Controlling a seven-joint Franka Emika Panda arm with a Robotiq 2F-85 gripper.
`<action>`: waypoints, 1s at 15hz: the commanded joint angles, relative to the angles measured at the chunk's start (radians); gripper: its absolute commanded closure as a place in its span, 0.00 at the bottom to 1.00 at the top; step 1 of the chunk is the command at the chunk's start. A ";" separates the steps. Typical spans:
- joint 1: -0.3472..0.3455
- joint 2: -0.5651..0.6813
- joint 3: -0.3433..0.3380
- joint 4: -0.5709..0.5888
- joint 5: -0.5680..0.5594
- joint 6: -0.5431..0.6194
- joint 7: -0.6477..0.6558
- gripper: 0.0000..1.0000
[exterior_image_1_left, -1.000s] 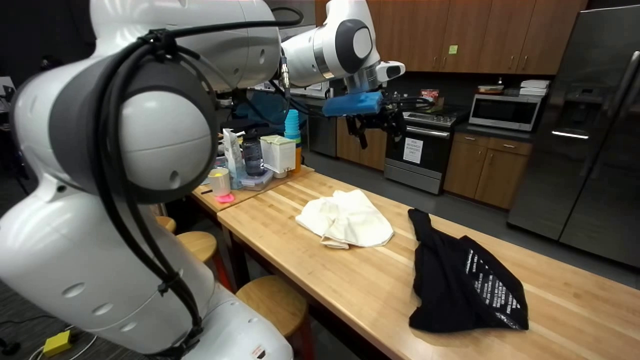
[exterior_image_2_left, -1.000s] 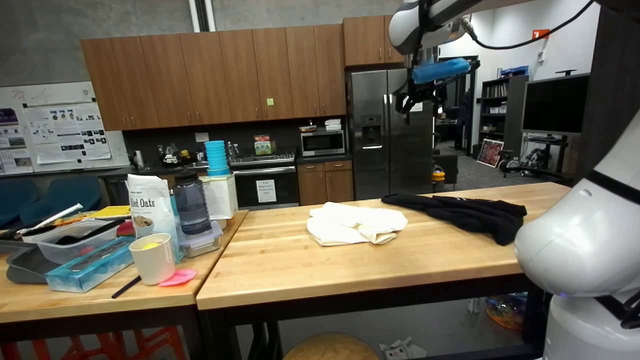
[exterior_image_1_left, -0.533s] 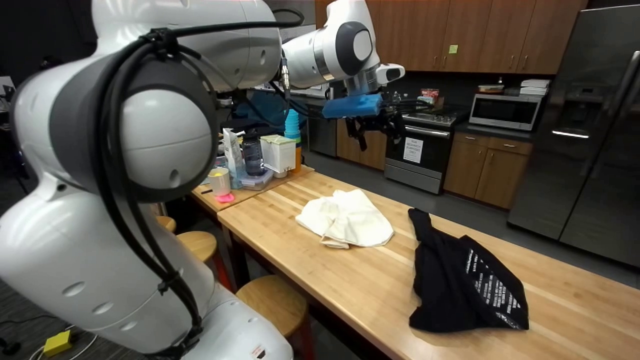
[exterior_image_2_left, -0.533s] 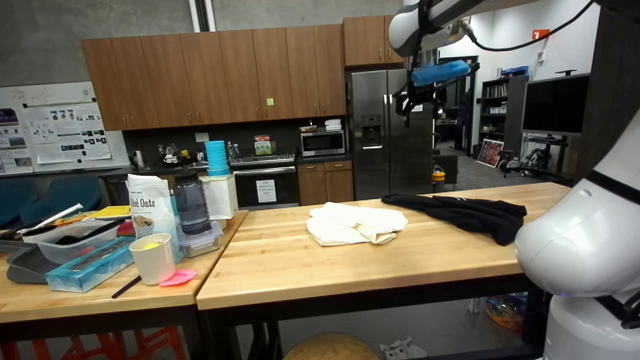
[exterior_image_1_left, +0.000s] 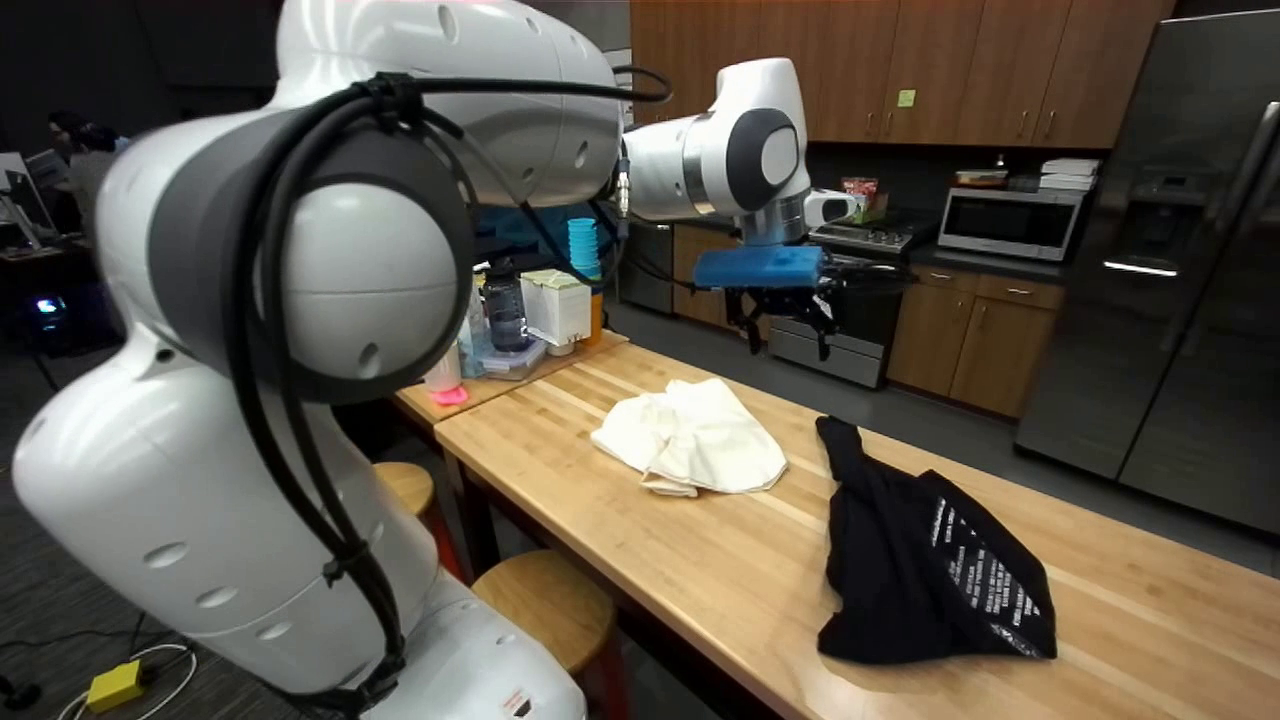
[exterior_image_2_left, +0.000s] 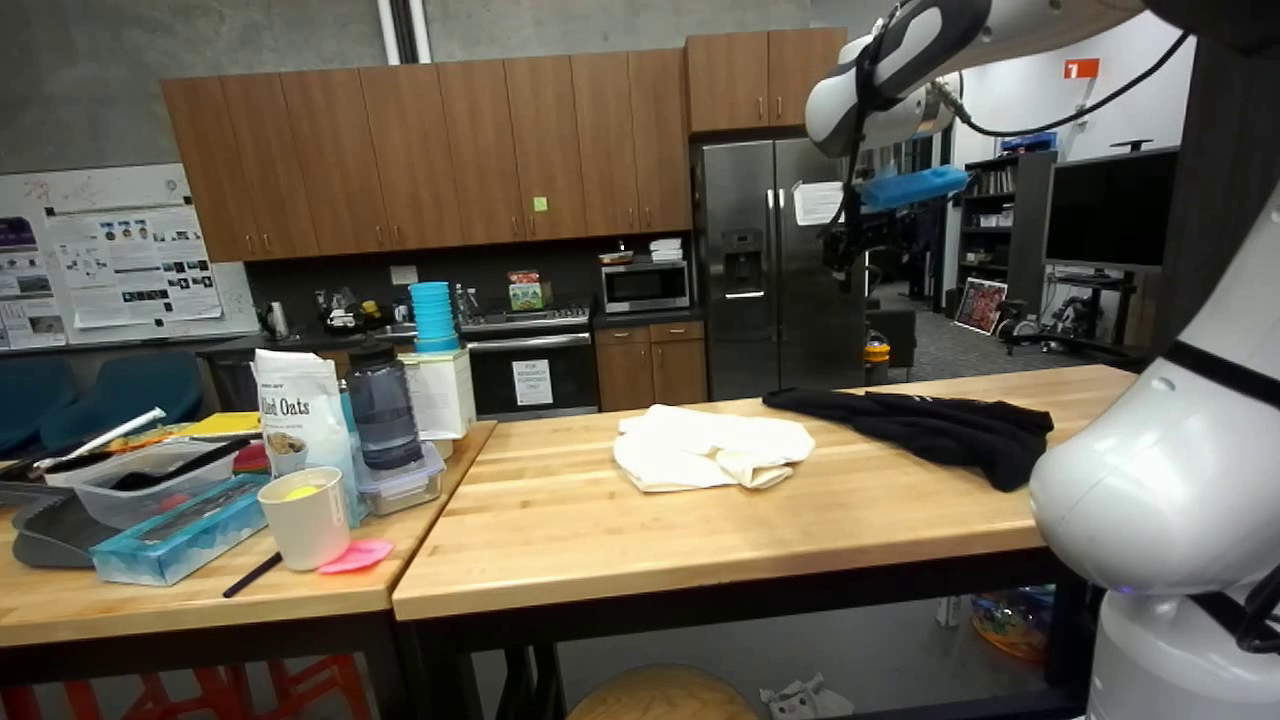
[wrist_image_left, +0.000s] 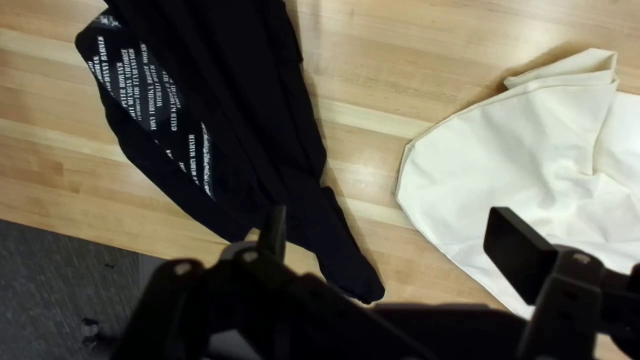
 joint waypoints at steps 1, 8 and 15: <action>0.001 0.074 -0.047 0.051 0.026 0.020 -0.143 0.00; 0.060 0.308 0.051 0.439 0.001 -0.158 -0.117 0.00; 0.068 0.344 0.067 0.476 -0.007 -0.158 -0.111 0.00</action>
